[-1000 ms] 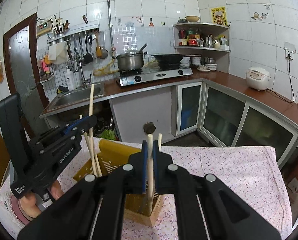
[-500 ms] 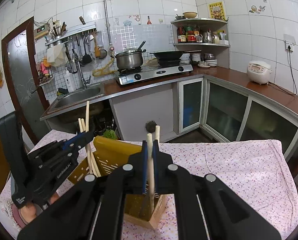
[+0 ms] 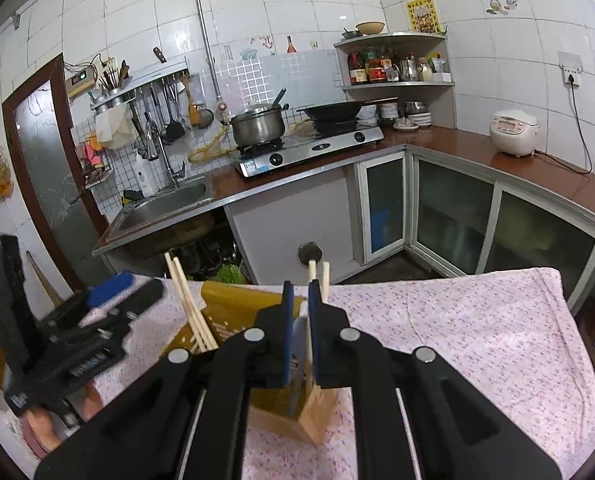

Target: Organize utensils

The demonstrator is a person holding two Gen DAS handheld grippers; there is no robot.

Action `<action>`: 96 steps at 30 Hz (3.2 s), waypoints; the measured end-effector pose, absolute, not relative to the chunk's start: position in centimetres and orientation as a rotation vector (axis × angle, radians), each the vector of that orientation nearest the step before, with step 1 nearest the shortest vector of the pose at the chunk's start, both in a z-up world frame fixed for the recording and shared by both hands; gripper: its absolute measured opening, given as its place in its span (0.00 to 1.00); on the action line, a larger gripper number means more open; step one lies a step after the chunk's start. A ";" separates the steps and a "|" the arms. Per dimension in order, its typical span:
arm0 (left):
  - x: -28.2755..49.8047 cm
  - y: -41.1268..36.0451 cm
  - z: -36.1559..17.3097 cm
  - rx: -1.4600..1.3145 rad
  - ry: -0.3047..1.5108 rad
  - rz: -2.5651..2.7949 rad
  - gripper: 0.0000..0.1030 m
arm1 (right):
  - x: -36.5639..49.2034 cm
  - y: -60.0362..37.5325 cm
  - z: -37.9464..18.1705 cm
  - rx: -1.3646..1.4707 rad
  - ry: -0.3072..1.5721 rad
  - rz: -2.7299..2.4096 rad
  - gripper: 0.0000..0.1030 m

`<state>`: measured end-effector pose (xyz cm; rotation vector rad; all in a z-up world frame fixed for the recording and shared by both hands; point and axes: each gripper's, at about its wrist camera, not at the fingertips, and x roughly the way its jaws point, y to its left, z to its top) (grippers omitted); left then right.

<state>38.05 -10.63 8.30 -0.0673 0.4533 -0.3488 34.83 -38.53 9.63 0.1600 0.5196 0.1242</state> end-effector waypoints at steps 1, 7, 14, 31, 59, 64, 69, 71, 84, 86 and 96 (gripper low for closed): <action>37.7 -10.2 8.5 -0.072 0.462 -0.338 0.81 | 34.5 -38.5 9.5 0.154 0.529 0.117 0.09; 35.0 -6.3 7.8 -0.080 0.590 -0.270 0.95 | 30.8 -38.1 6.7 0.070 0.606 0.009 0.55; 32.4 -3.9 2.9 0.002 0.791 -0.214 0.95 | 28.1 -36.9 0.6 0.033 0.807 -0.048 0.56; 31.4 -3.7 -6.7 -0.002 1.256 -0.208 0.94 | 26.0 -35.1 -8.2 0.171 1.217 -0.058 0.49; 34.2 -5.8 -6.2 0.092 1.346 -0.167 0.09 | 28.0 -33.3 -7.7 0.100 1.258 0.054 0.06; 34.2 -4.5 -5.4 0.074 1.333 -0.177 0.06 | 26.7 -34.4 -6.7 0.121 1.218 0.082 0.06; 33.2 -3.3 -3.8 0.051 1.294 -0.197 0.00 | 25.8 -35.0 -4.5 0.130 1.159 0.095 0.06; 33.0 -3.0 -2.8 0.053 1.266 -0.200 0.00 | 25.4 -35.5 -3.5 0.137 1.127 0.097 0.06; 32.0 -3.0 -4.8 0.104 1.308 -0.171 0.37 | 25.2 -35.7 -4.9 0.143 1.139 0.093 0.06; 32.2 -3.5 -5.6 0.101 1.318 -0.168 0.37 | 25.4 -35.6 -5.3 0.145 1.144 0.094 0.06; 34.4 -3.8 -6.8 0.067 1.357 -0.171 0.08 | 25.8 -35.2 -6.3 0.139 1.158 0.104 0.06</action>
